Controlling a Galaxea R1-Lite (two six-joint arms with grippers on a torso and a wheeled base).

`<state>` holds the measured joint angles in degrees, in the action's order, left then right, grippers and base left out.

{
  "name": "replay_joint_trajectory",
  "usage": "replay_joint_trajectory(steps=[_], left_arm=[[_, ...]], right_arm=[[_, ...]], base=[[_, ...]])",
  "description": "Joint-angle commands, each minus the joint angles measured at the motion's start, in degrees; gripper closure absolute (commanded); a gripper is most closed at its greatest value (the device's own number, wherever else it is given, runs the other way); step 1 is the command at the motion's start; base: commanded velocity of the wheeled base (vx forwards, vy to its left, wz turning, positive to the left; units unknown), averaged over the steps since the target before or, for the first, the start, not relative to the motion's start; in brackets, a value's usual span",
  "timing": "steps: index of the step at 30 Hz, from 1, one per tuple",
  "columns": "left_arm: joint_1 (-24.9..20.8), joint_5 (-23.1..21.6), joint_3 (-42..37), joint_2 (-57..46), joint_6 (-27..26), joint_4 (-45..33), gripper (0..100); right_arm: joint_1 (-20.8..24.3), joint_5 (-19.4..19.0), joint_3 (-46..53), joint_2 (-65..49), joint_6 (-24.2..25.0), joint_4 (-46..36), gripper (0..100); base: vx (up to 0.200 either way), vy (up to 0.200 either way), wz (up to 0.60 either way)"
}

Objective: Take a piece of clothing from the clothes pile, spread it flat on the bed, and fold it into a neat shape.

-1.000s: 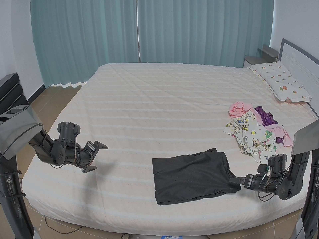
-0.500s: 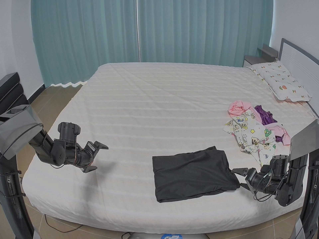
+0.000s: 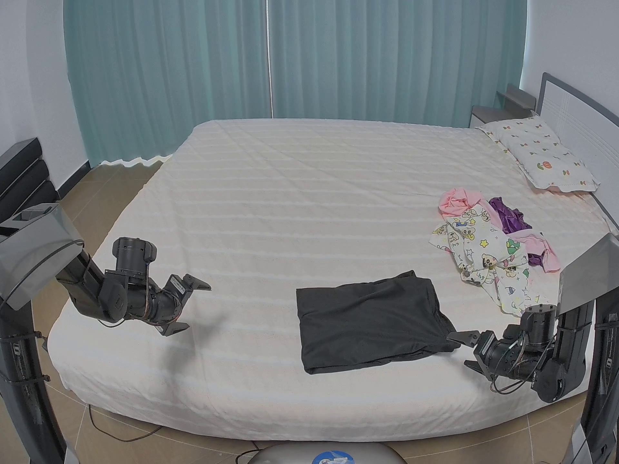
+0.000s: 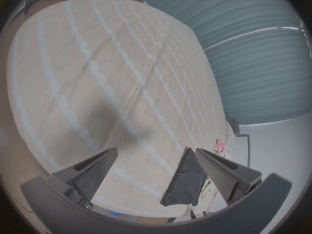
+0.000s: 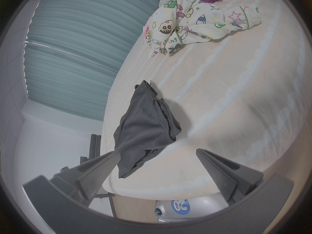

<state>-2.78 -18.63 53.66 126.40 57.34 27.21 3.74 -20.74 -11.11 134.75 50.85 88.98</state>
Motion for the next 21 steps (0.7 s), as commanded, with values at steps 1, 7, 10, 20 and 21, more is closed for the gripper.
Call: replay_joint_trajectory(steps=[1, 7, 10, 20, 21], left_arm=[[-0.30, -0.01, -0.05, 0.07, 0.05, 0.04, 0], [-0.30, -0.01, 0.04, 0.07, 0.05, 0.04, 0], [-0.30, -0.01, 0.04, 0.07, 0.05, 0.04, 0], [-0.30, -0.01, 0.65, 0.07, 0.05, -0.05, 0], [-0.30, -0.01, 0.74, 0.07, 0.05, 0.04, 0]], right_arm=[[0.12, -0.01, 0.03, 0.25, -0.05, 1.02, 0], [0.21, 0.17, -0.06, 0.33, -0.13, 0.93, 0], [0.21, 0.17, -0.06, 0.42, -0.22, 1.02, 0], [0.39, 0.17, -0.06, 0.51, -0.31, 1.02, 0], [0.39, 0.17, -0.06, 0.51, -0.31, 1.02, 0]], base=[[0.000, -0.200, 0.00], [0.000, -0.200, 0.00], [0.000, -0.200, 0.00], [0.000, -0.200, 0.00], [0.000, 0.000, 0.00]])
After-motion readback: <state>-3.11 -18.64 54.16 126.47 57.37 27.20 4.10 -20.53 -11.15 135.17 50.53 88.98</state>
